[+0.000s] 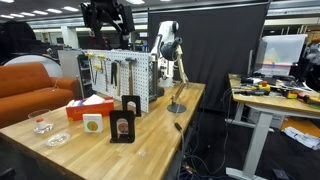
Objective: Move the white and green book to the right
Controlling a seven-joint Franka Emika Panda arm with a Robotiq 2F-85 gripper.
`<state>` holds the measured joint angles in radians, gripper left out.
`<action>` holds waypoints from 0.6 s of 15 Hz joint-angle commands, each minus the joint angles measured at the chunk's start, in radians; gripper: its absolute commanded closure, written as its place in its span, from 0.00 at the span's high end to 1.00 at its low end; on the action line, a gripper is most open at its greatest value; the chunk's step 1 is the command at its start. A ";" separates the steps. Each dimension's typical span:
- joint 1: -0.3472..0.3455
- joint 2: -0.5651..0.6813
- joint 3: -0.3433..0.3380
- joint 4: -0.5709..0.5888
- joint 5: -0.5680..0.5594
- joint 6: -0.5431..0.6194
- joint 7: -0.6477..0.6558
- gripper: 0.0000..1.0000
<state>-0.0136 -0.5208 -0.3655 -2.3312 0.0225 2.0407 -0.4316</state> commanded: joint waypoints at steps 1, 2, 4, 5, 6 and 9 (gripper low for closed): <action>-0.024 0.015 0.035 0.001 0.021 0.013 -0.009 1.00; -0.014 0.025 0.046 0.001 0.025 0.028 -0.011 1.00; 0.009 0.046 0.082 -0.005 0.029 0.059 -0.009 1.00; 0.023 0.062 0.105 -0.006 0.032 0.078 -0.005 1.00; 0.040 0.084 0.132 -0.005 0.039 0.102 0.004 1.00; 0.078 0.174 0.213 0.011 0.049 0.166 0.069 1.00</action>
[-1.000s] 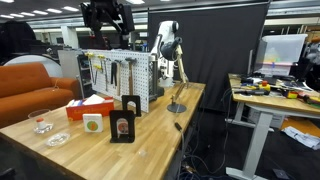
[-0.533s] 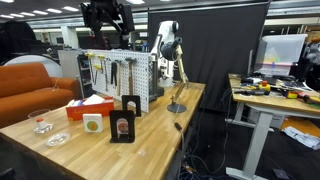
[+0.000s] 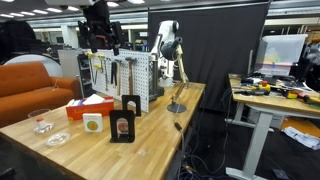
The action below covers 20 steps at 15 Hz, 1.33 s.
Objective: Move the white and green book to the right
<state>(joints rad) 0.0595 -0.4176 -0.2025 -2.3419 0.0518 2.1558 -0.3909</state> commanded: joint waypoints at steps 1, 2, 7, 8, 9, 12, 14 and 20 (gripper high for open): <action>0.013 0.110 0.071 0.027 0.021 0.078 0.048 1.00; 0.003 0.061 0.070 0.003 0.011 0.047 0.037 1.00; -0.004 0.065 0.078 0.005 0.010 0.054 0.046 1.00; -0.004 0.064 0.079 0.005 0.010 0.054 0.046 1.00; -0.004 0.063 0.079 0.004 0.010 0.054 0.047 1.00; 0.010 0.082 0.078 -0.006 0.046 0.090 0.045 1.00; 0.021 0.107 0.095 -0.014 0.108 0.071 0.103 1.00; 0.013 0.223 0.217 -0.072 0.058 0.068 0.412 1.00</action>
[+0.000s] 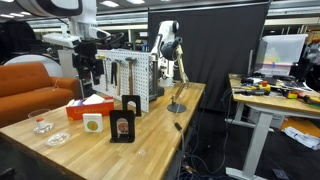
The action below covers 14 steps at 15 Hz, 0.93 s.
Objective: Move the white and green book to the right
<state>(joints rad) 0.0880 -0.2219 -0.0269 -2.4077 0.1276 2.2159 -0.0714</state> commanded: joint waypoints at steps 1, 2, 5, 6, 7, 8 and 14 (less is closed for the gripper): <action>-0.005 0.031 0.050 -0.019 -0.001 0.041 0.076 1.00; 0.001 0.024 0.057 -0.033 0.002 0.090 0.045 1.00; -0.002 0.042 0.065 -0.014 0.000 0.062 0.060 1.00; -0.003 0.040 0.064 -0.014 0.000 0.062 0.058 1.00; -0.003 0.040 0.063 -0.014 0.000 0.063 0.057 1.00; -0.003 0.040 0.063 -0.014 0.000 0.063 0.057 1.00; 0.013 0.106 0.074 -0.003 0.119 0.058 0.150 1.00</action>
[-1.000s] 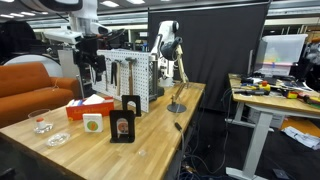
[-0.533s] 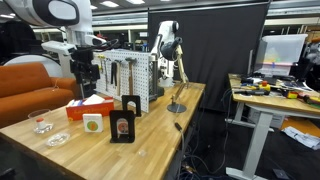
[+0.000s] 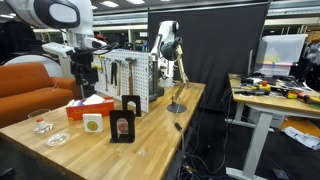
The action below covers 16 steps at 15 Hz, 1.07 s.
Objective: Move the white and green book to the right
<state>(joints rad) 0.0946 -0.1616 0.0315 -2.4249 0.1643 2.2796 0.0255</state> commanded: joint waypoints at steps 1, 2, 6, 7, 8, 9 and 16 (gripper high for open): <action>0.012 0.068 0.029 0.017 0.101 0.001 0.083 1.00; 0.014 0.088 0.043 0.019 0.101 0.005 0.132 1.00; 0.031 0.156 0.076 0.034 0.084 0.021 0.259 1.00; 0.033 0.172 0.081 0.037 0.087 0.030 0.274 1.00; 0.036 0.185 0.083 0.040 0.089 0.042 0.281 1.00; 0.039 0.203 0.086 0.045 0.087 0.058 0.283 1.00; 0.041 0.242 0.086 0.043 0.082 0.089 0.290 1.00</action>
<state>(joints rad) 0.1379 0.0802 0.1149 -2.3828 0.2471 2.3710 0.3152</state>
